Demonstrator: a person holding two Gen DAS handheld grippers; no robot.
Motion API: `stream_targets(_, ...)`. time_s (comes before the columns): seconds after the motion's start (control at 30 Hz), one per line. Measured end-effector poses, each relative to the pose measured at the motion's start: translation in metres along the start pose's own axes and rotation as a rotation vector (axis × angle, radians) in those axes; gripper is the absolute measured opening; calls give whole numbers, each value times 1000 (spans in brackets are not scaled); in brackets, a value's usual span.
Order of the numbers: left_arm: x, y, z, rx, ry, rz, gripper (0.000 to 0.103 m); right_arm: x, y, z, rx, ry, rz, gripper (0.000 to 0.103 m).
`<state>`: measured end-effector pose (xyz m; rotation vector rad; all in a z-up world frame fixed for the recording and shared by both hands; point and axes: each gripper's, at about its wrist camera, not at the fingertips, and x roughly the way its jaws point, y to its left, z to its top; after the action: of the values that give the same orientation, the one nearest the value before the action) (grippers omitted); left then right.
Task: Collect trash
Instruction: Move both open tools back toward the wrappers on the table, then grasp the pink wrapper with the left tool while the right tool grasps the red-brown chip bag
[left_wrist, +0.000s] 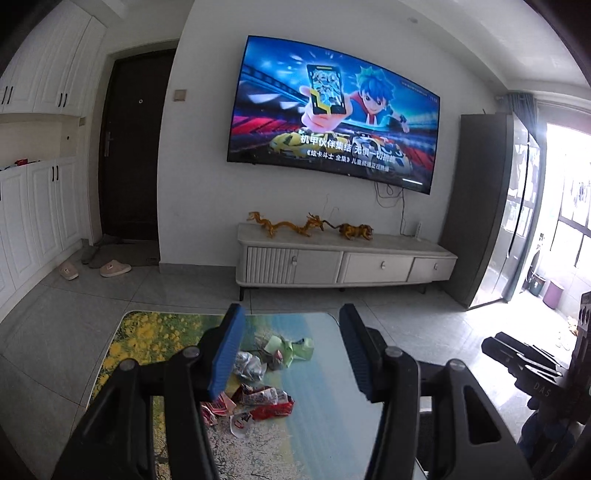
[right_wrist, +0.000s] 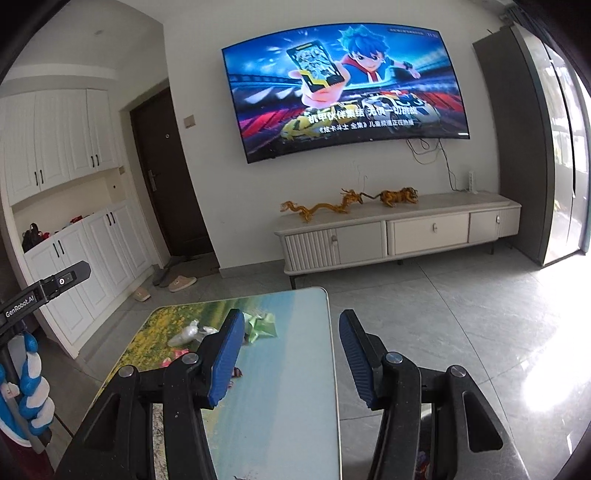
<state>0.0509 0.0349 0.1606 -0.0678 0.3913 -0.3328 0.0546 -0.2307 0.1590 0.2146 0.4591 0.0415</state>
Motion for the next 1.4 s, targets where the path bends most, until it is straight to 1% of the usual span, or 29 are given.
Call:
stream_targets(0.07, -5, 6, 10, -7, -17, 5, 51, -1, 13, 11, -21, -19, 30, 51)
stream_targets(0.13, -5, 10, 11, -5, -17, 11, 51, 0, 24, 16, -39, -27, 58, 51)
stream_targets(0.2, 2, 15, 6, -5, -1, 26, 51, 7, 33, 17, -52, -23, 81, 51)
stream_targets(0.27, 16, 21, -3, -14, 36, 46, 51, 18, 42, 15, -62, -9, 100, 51)
stream_targets(0.33, 30, 26, -14, -24, 70, 64, 52, 32, 48, 10, -68, 17, 119, 51)
stream_targets(0.43, 57, 35, -30, -29, 115, 127, 52, 57, 56, -1, -78, 64, 134, 51)
stream_targets(0.53, 83, 50, -46, -53, 177, 141, 52, 81, 61, -12, -89, 110, 154, 51)
stream_targets(0.7, 122, 91, -76, -114, 278, 198, 52, 122, 66, -28, -105, 183, 196, 51)
stream_targets(0.87, 158, 137, -111, -199, 382, 262, 51, 173, 68, -50, -124, 280, 243, 51)
stream_targets(0.97, 177, 157, -129, -243, 441, 287, 51, 201, 73, -64, -139, 338, 268, 51)
stream_targets(1.1, 198, 165, -147, -256, 500, 299, 49, 233, 77, -79, -151, 400, 306, 51)
stream_targets(1.2, 209, 166, -157, -260, 542, 309, 45, 253, 84, -87, -178, 439, 342, 51)
stream_targets(1.37, 219, 167, -171, -249, 586, 329, 40, 280, 103, -99, -254, 507, 398, 51)
stream_targets(1.4, 219, 167, -173, -249, 587, 330, 40, 286, 107, -101, -271, 521, 406, 54)
